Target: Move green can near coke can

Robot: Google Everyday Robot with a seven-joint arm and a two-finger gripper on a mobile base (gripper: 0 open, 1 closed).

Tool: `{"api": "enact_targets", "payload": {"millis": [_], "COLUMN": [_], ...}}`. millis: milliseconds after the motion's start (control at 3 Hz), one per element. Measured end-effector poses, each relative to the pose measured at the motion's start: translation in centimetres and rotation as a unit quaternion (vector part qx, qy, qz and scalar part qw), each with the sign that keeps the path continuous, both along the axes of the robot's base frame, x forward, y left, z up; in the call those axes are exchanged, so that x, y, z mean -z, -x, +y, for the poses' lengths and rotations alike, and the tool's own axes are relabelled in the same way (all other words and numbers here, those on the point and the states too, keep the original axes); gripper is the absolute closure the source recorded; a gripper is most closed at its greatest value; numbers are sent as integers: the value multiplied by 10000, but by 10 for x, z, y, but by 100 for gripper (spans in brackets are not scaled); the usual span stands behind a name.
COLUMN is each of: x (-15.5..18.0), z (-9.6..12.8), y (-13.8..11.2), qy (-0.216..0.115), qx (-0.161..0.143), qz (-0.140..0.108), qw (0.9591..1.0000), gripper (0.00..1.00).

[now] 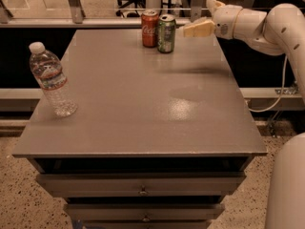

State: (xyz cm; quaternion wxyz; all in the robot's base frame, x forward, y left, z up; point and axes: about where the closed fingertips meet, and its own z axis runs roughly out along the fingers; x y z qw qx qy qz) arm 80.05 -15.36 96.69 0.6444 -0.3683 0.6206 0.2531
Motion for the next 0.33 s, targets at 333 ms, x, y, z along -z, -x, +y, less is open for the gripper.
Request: {"api": "enact_targets", "payload": {"millis": [333], "x": [1], "z": [1], "y": [5], "qy": [66], "qx": [-104], "qz": [16], "qw": [9999], "gripper": [0]}}
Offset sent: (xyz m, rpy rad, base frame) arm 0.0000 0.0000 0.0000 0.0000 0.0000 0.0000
